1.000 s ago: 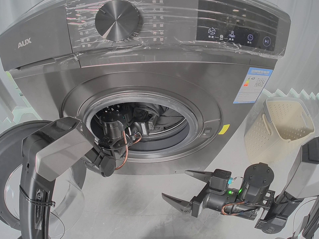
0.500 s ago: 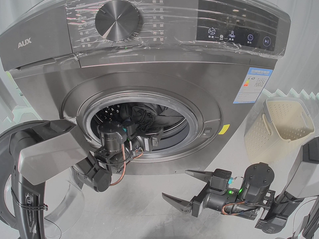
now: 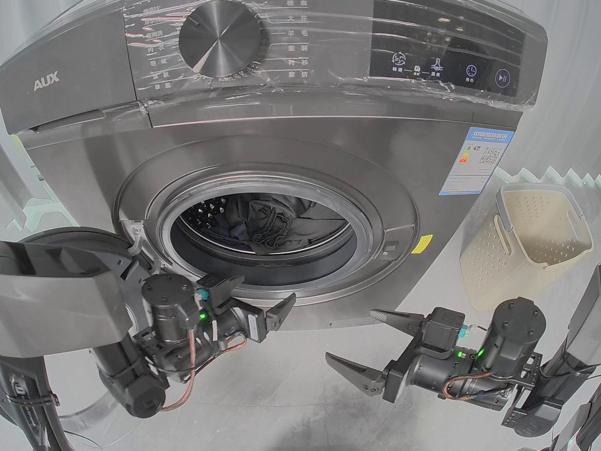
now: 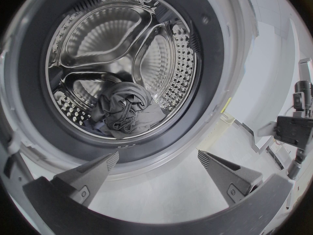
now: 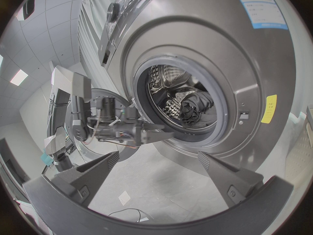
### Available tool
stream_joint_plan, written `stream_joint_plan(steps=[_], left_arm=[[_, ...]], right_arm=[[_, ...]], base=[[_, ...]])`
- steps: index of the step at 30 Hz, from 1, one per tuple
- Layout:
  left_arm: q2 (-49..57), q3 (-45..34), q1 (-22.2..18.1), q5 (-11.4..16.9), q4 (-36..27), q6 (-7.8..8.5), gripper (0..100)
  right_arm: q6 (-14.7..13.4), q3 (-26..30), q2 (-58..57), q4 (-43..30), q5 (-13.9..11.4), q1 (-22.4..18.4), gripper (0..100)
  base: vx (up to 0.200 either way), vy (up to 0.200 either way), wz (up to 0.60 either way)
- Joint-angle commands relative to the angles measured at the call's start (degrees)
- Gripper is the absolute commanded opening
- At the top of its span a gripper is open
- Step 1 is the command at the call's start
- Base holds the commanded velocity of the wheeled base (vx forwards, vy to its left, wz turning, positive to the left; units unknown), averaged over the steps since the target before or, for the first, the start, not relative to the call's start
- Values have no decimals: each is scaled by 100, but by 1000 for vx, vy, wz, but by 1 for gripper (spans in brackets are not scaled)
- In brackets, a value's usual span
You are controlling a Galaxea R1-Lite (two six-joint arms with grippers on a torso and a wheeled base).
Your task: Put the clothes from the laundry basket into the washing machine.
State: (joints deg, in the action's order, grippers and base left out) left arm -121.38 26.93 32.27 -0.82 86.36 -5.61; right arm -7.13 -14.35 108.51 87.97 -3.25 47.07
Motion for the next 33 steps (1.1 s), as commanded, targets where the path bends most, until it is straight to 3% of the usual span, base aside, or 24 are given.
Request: stream_joint_plan(steps=[1,4,10,14,19,25,33], left_arm=[[1618,-1427,227,108,268,-37,100],[2163,-1726,421,117,259,-63,100],[2822,-2148,412,90,259,-28,100],[3103,-2368,368,64,259,-19,100],[3393,-2543,350,-68,250,51,100],[3701,-2684,-28,-59,215,297,100],[4202,-2684,-124,-103,30,367,100]], right_arm=[[-87,433,-770,-25,282,-57,100],[-131,512,-884,-52,378,-154,100],[-166,556,-1077,-87,659,-383,100],[-175,723,-1262,-96,668,-488,100],[-175,907,-1490,-104,677,-725,100],[-95,1250,-1912,-122,607,-1305,100],[-43,1426,-2396,-403,659,-1560,100]], base=[[0,0,0],[0,0,0],[0,0,0],[0,0,0],[-200,0,0],[-200,0,0],[-200,0,0]])
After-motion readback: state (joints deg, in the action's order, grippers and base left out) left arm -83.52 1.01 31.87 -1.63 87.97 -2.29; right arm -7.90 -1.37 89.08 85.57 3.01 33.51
